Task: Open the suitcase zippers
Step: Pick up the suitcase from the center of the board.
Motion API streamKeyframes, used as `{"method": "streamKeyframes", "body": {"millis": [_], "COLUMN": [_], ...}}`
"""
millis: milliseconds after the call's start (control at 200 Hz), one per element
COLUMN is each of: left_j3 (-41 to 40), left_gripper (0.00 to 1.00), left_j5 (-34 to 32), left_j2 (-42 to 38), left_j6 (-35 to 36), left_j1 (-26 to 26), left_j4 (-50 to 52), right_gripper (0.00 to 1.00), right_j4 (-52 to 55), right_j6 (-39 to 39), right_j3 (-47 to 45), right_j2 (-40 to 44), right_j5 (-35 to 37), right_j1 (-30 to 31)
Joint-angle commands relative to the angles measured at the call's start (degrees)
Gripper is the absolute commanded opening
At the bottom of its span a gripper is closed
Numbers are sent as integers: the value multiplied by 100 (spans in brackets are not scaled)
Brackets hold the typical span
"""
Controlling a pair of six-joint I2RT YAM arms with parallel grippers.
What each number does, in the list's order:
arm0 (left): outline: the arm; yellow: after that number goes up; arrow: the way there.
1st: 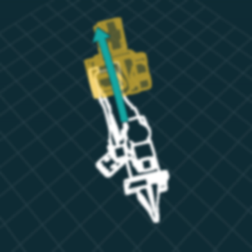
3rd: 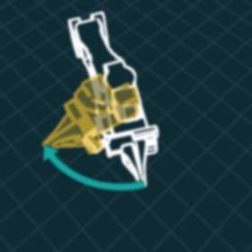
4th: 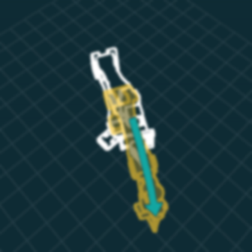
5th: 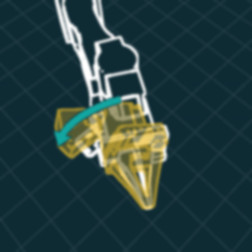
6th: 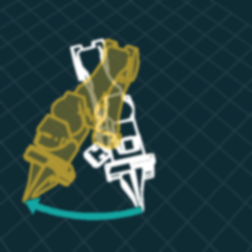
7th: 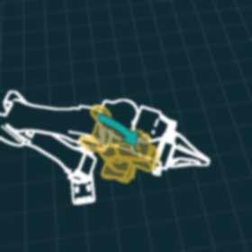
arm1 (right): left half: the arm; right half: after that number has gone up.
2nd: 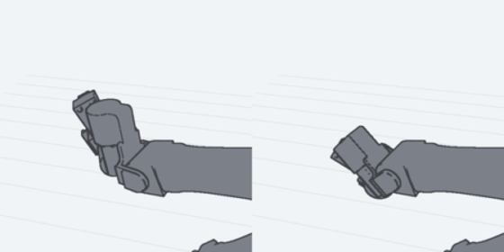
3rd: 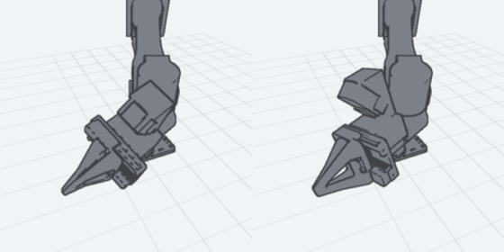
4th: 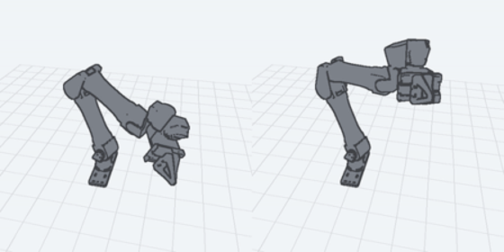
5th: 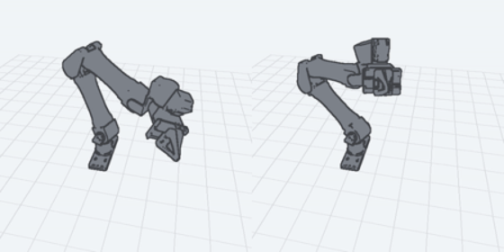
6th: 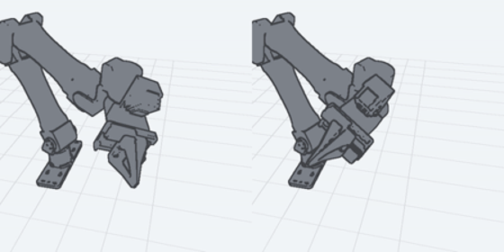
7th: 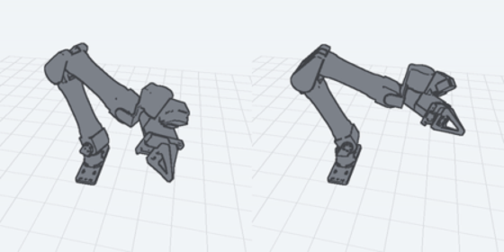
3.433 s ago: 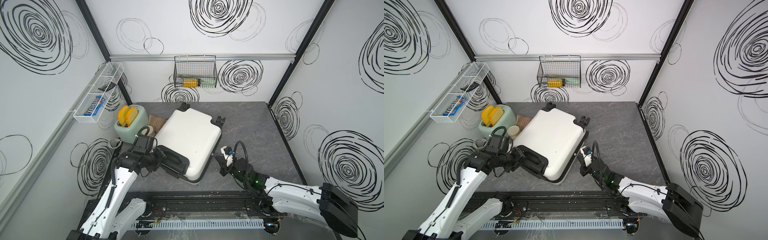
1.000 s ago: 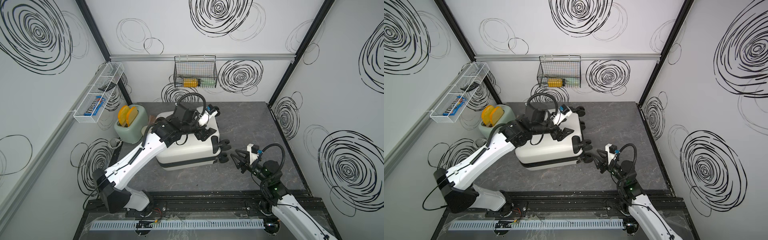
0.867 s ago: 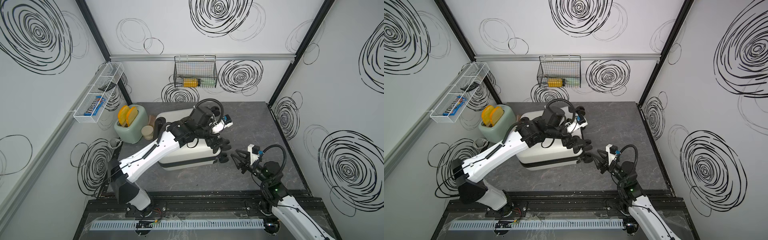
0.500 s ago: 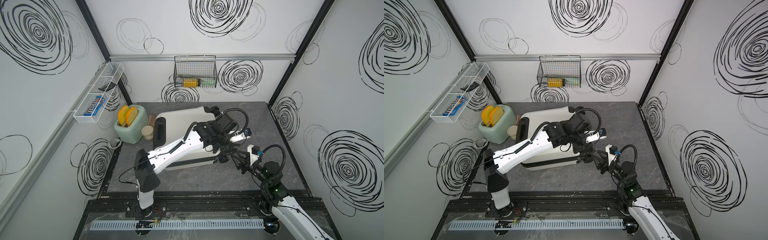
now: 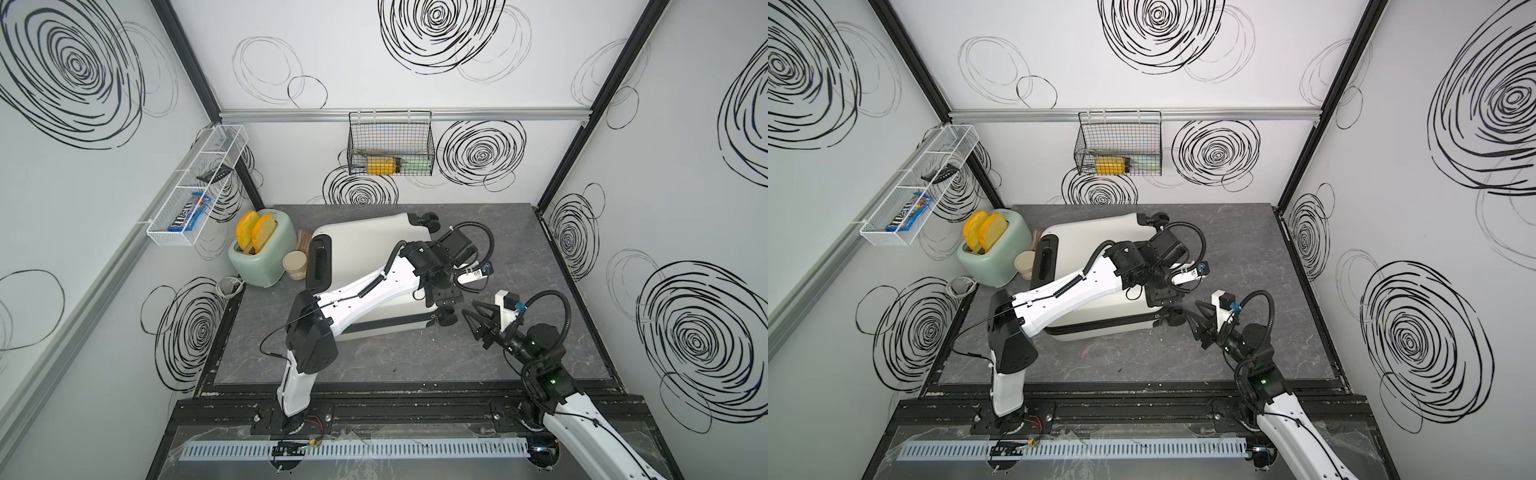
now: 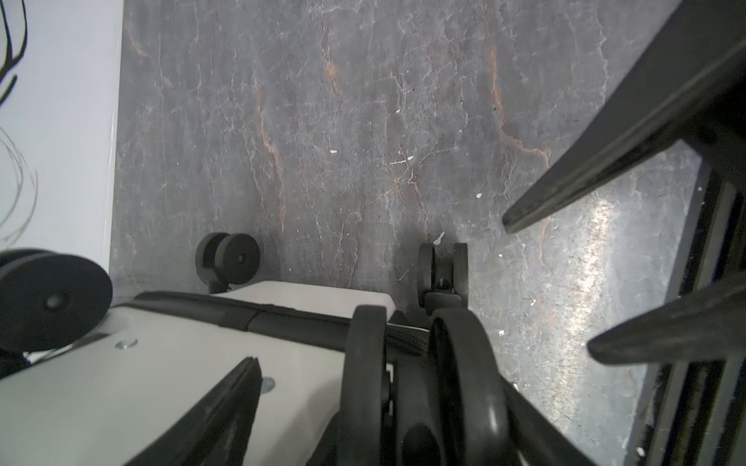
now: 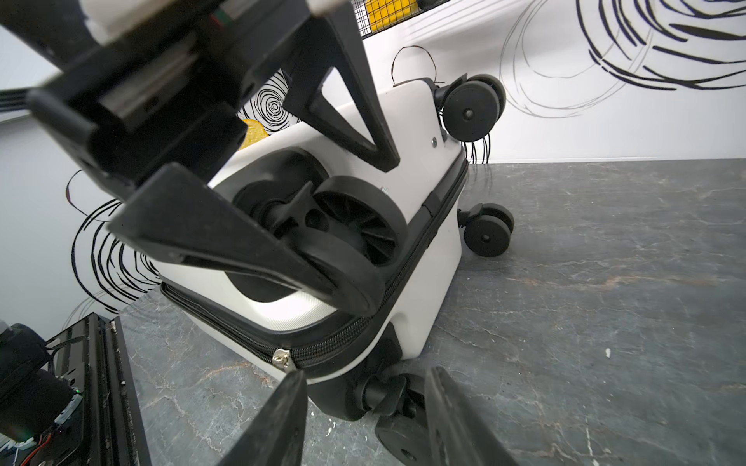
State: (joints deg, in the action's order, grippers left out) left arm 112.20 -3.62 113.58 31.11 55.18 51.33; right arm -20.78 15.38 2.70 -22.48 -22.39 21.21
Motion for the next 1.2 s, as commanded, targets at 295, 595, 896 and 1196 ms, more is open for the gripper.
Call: {"method": "streamKeyframes", "body": {"millis": [295, 595, 896, 1196], "left_j3": [233, 740, 733, 724], "left_gripper": [65, 33, 19, 19], "left_j5": [402, 1543, 2887, 3483], "left_j2": [305, -89, -658, -805], "left_j6": [289, -60, -1078, -1342], "left_j1": [46, -100, -553, -774], "left_j4": [419, 426, -304, -629], "right_gripper": [47, 46, 45, 52], "right_j4": [-63, -223, -1135, -1991], "right_j6": [-42, -368, -565, -739], "right_j3": [-97, -182, -593, -453], "right_j2": [112, 77, 62, -1000], "right_j5": [37, -110, 100, 1592], "right_j1": [29, 46, 887, 2179]}}
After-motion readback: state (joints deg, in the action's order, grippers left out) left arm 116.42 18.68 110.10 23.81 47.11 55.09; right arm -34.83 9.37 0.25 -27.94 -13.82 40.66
